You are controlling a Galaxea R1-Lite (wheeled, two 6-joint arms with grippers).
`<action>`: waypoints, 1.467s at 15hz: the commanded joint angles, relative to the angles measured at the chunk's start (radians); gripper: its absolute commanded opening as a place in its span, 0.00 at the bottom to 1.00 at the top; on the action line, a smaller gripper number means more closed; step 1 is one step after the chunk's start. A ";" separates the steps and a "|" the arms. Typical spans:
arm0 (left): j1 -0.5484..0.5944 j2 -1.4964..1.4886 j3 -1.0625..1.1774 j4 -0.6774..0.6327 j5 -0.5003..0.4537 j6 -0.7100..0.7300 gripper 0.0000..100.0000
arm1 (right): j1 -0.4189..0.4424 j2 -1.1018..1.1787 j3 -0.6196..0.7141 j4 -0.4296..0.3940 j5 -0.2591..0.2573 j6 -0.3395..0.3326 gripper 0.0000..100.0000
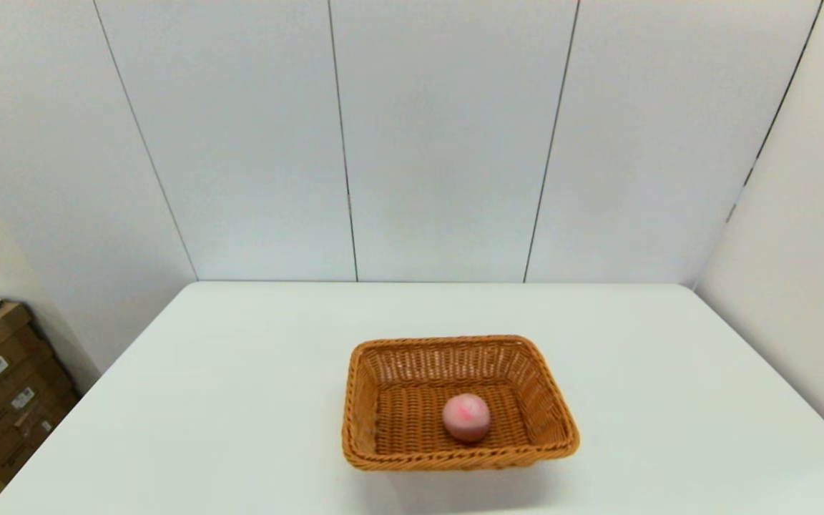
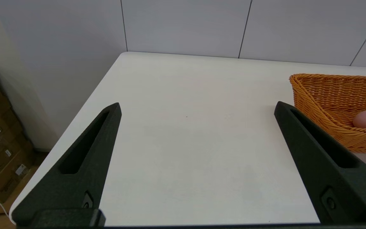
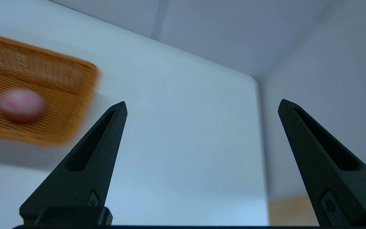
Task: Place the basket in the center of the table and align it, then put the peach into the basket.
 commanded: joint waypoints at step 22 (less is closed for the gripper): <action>0.000 0.000 -0.001 0.001 0.000 0.002 1.00 | -0.233 -0.815 0.645 -0.079 0.215 0.293 1.00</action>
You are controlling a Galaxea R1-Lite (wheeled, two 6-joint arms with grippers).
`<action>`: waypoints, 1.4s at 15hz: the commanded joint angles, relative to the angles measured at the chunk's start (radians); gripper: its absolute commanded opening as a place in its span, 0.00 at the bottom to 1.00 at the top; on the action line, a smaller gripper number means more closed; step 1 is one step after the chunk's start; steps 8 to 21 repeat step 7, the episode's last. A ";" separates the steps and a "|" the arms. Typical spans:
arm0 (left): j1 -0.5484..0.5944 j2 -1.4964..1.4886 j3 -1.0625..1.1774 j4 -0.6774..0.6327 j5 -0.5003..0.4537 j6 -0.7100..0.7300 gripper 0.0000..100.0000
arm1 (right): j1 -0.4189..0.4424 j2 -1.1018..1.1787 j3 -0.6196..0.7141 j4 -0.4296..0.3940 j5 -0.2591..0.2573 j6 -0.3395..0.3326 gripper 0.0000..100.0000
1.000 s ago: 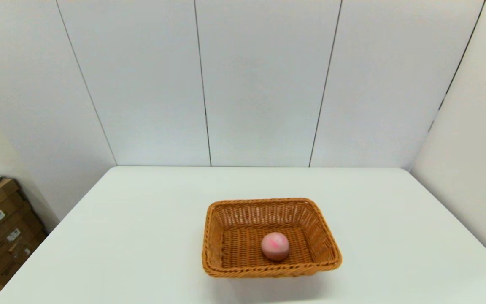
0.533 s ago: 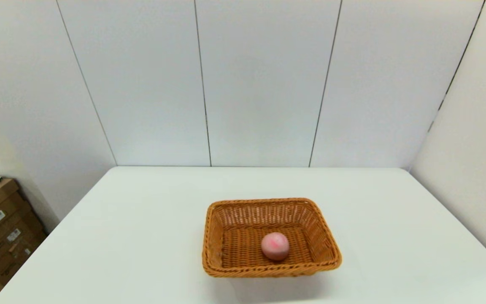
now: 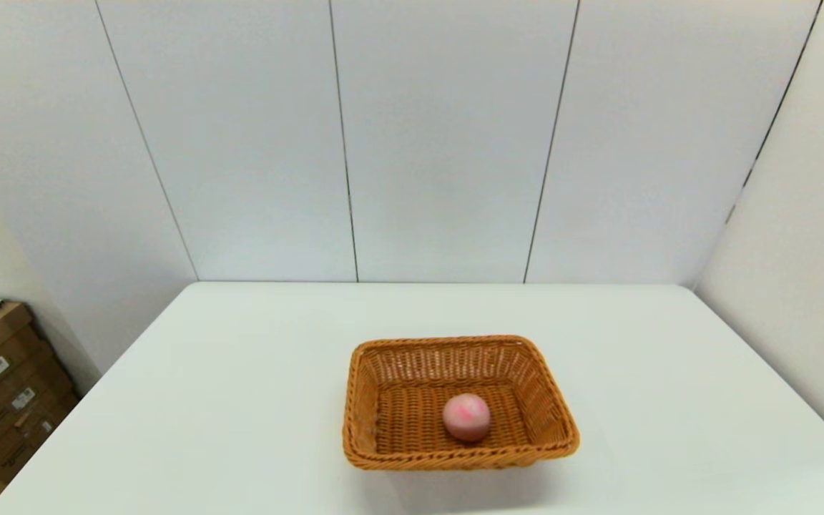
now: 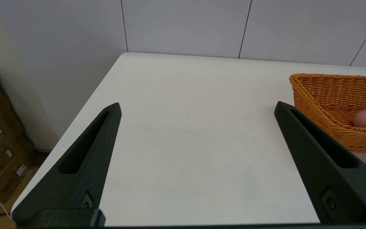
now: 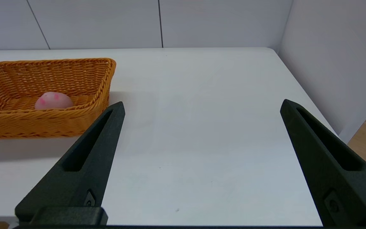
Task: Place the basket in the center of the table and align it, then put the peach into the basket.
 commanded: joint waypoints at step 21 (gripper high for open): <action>0.000 0.000 0.000 0.000 0.001 -0.001 1.00 | 0.000 -0.001 0.001 0.001 0.000 0.000 1.00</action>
